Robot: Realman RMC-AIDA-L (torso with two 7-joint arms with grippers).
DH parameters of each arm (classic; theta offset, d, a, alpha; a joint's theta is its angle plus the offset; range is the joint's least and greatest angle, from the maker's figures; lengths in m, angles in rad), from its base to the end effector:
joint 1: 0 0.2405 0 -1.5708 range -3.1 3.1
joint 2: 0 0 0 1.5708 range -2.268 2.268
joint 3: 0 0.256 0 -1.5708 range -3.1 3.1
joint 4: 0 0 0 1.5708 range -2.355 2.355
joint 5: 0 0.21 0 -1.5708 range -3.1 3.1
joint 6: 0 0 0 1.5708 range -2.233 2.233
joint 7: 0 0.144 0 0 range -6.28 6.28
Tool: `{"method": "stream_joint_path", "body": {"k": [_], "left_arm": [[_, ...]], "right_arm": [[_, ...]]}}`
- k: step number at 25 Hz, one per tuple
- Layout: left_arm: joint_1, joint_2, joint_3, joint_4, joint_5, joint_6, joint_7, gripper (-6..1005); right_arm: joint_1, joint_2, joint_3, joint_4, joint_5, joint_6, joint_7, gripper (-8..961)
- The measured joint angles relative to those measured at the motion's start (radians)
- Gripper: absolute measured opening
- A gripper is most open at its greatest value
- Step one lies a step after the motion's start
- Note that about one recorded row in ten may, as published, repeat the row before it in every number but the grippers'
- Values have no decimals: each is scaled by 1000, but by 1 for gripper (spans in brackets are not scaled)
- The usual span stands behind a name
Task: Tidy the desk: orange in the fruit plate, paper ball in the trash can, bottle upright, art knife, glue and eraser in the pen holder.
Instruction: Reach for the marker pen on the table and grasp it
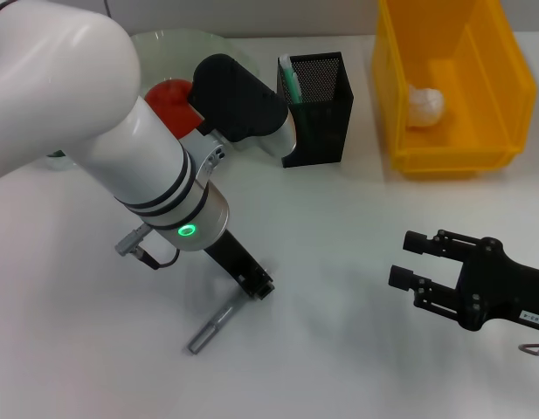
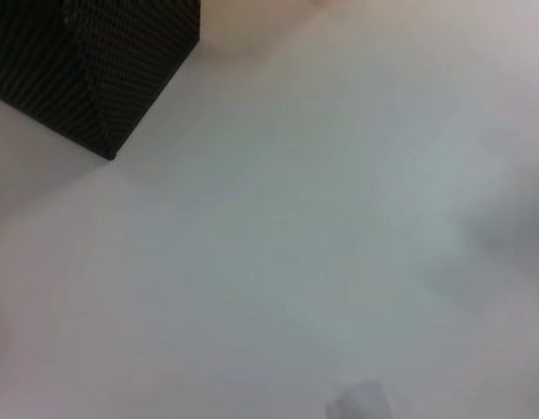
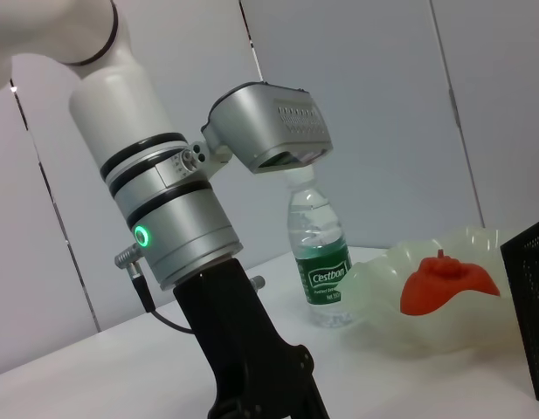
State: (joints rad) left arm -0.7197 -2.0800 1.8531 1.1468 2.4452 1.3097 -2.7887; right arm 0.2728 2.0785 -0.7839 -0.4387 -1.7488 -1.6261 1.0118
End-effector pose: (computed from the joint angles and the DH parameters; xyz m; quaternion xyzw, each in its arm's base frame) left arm -0.1504 0.3304 -0.1002 -0.9283 -0.2830 0.2140 0.1109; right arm 0.3136 0.2378 -0.0266 -0.9044 0.2192 0.3262 0.1661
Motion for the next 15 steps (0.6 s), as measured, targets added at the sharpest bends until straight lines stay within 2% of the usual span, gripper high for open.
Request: {"method": "stream_joint_path", "body": {"k": [15], "left_arm": [[0, 0, 1, 1, 0, -6, 0, 255]], "right_arm": [[2, 0, 0, 0, 1, 0, 0, 573]]}}
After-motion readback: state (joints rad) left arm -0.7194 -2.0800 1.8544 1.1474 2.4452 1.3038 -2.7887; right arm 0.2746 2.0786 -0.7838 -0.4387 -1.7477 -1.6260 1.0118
